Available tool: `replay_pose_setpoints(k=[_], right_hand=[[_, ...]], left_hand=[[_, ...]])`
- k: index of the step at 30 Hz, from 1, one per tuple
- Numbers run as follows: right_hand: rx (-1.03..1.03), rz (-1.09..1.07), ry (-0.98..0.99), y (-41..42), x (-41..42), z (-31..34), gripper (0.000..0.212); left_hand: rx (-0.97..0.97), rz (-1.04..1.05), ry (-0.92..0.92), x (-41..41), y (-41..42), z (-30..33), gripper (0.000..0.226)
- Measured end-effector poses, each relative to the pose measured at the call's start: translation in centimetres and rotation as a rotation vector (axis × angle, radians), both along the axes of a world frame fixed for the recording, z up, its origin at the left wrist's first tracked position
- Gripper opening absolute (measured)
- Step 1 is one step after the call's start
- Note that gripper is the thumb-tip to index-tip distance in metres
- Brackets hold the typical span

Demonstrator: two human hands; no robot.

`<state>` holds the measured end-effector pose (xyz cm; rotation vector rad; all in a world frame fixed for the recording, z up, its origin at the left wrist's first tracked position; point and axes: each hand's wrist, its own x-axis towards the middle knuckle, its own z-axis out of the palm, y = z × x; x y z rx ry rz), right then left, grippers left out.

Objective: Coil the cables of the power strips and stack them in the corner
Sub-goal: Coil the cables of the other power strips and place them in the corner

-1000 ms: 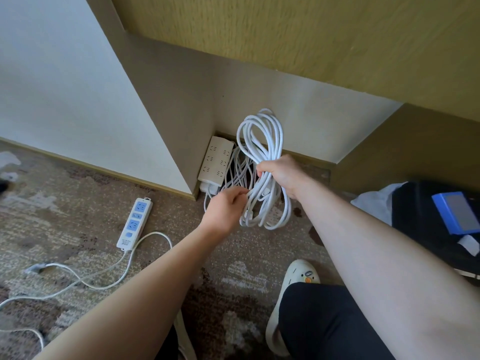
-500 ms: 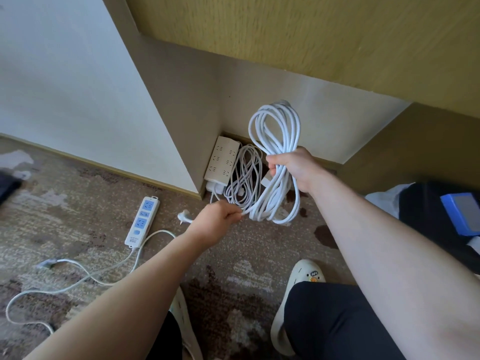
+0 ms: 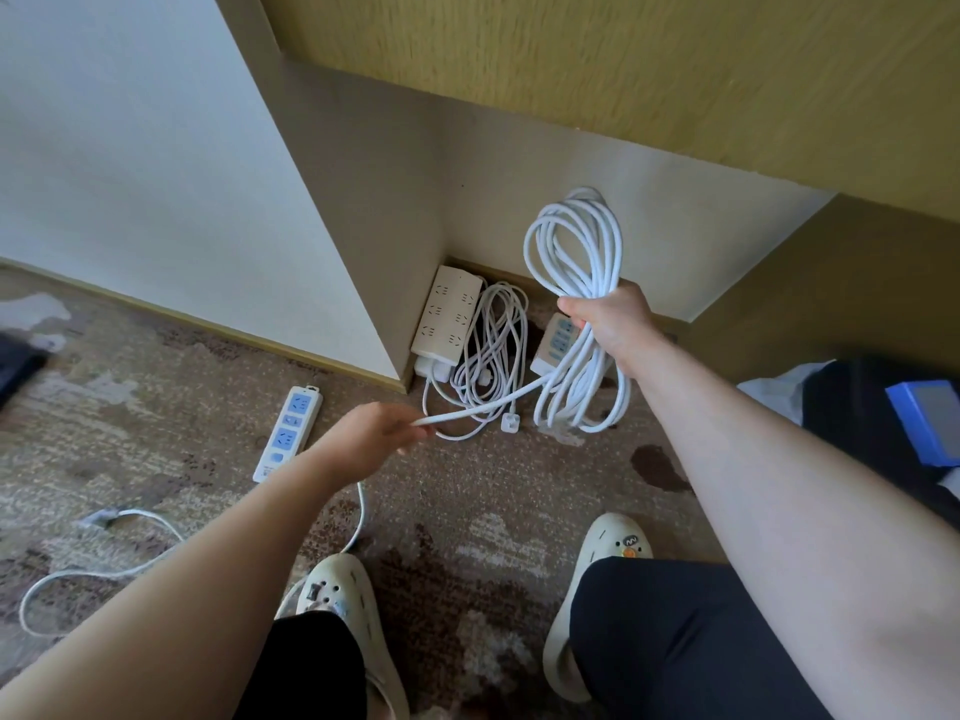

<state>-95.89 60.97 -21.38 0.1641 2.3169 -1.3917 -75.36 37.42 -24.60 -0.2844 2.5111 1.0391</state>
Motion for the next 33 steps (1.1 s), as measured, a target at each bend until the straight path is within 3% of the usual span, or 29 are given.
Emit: replay_pose_setpoints(k=[4, 7, 10, 13, 18, 22, 29, 33], right_hand=[[0.038, -0.013, 0.002, 1.1, -0.4, 0.2, 0.019], [0.126, 0.121, 0.001, 0.8, -0.1, 0.2, 0.015], [0.239, 0.313, -0.009, -0.1, 0.5, -0.1, 0.018], [0.289, 0.464, -0.039, -1.0, 1.4, -0.5, 0.021], [0.304, 0.556, -0.071, -2.1, 2.5, -1.0, 0.022], [0.203, 0.522, -0.114, -2.3, 2.6, -0.9, 0.019], [-0.009, 0.479, -0.271, -2.1, 2.9, -0.7, 0.036], [-0.109, 0.485, -0.358, -1.9, 2.9, -0.6, 0.052]], left_hand=[[0.058, 0.161, -0.044, 2.2, -3.1, -0.5, 0.011], [-0.076, 0.022, -0.102, 1.8, -2.9, -0.1, 0.014], [-0.227, -0.194, 0.121, -0.6, 0.0, 1.8, 0.013], [-0.274, -0.234, 0.311, -2.5, 3.6, 3.4, 0.011], [-0.184, -0.040, 0.350, -3.8, 6.7, 3.5, 0.013], [-0.213, 0.080, 0.419, -4.6, 7.3, 3.6, 0.013], [-0.170, 0.309, 0.410, -6.3, 6.8, 3.3, 0.024], [-0.073, 0.381, 0.430, -7.1, 6.3, 3.1, 0.012]])
